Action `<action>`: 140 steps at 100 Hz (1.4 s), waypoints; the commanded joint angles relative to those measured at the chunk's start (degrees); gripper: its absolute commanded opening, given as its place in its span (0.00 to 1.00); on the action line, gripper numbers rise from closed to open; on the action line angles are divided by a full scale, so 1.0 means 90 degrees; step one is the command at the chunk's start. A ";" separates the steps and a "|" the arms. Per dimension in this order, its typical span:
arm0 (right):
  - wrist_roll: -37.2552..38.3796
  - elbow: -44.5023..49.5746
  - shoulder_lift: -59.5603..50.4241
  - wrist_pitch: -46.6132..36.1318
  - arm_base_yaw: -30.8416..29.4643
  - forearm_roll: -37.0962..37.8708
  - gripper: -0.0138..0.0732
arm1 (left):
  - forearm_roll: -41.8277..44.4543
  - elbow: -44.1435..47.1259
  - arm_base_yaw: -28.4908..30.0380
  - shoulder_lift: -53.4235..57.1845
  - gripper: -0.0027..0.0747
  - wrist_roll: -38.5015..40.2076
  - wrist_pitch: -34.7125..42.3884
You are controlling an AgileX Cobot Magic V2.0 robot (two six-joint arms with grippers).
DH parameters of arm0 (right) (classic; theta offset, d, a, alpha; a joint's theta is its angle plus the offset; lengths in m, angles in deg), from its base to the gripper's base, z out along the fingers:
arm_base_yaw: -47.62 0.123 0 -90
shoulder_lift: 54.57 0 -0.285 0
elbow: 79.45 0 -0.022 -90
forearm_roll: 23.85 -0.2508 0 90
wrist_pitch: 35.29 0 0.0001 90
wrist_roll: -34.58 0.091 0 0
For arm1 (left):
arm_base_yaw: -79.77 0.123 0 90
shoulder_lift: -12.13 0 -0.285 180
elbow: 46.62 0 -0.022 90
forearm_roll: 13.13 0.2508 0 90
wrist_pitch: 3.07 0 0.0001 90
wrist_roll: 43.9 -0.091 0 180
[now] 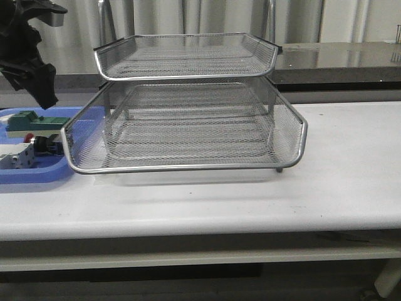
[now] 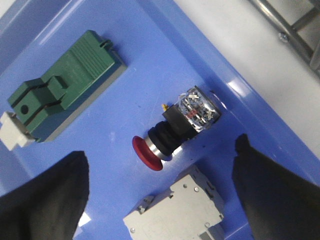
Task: Place button on rack with both arms
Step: 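Lower the left gripper onto the red push button in the blue tray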
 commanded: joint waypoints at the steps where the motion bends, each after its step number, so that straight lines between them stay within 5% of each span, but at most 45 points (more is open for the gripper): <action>1: -0.0005 -0.0224 0.0005 -0.0352 0.0009 0.0026 0.08 | -0.0086 -0.0345 -0.0006 0.0164 0.77 -0.0289 0.0089; 140: -0.0005 -0.0224 0.0005 -0.0352 0.0009 0.0026 0.08 | -0.0106 -0.0743 -0.0006 -0.1143 0.77 -0.2085 0.0378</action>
